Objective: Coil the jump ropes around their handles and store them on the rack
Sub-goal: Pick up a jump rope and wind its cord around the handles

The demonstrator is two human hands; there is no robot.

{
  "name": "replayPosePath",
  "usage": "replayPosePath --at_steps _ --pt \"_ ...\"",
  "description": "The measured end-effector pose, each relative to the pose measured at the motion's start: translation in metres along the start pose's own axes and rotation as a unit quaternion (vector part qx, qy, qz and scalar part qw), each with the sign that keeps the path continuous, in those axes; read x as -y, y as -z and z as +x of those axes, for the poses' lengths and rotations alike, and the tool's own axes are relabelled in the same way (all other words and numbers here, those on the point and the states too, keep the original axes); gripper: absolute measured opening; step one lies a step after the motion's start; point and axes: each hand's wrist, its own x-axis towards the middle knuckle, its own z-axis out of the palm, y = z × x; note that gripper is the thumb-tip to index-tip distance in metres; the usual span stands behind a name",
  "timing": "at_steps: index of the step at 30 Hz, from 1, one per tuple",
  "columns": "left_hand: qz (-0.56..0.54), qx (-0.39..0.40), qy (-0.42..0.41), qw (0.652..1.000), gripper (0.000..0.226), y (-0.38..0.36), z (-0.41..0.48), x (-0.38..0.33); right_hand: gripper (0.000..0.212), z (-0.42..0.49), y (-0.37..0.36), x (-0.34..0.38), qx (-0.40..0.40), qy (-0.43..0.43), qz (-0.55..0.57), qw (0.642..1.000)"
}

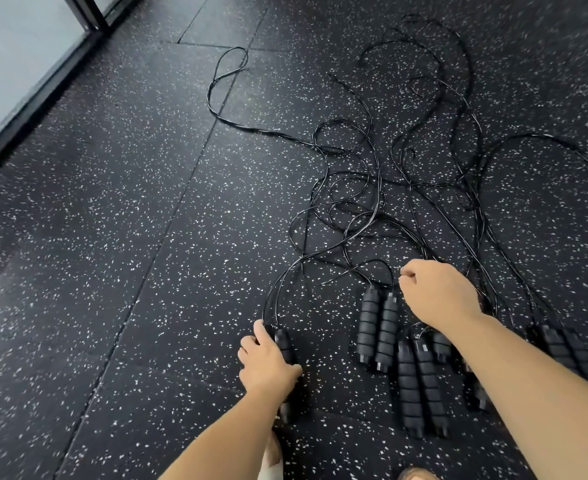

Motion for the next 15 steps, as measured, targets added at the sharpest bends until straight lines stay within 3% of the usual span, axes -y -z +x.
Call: replayPosePath --at_steps 7,15 --pt "-0.023 -0.046 -0.088 0.995 0.103 0.054 -0.019 0.019 0.023 -0.002 0.03 0.013 0.006 0.027 -0.013 1.0" --pt "-0.027 -0.093 -0.249 0.964 0.098 0.164 -0.087 0.004 0.026 -0.038 0.117 0.083 -0.006 0.165 0.0 0.986"
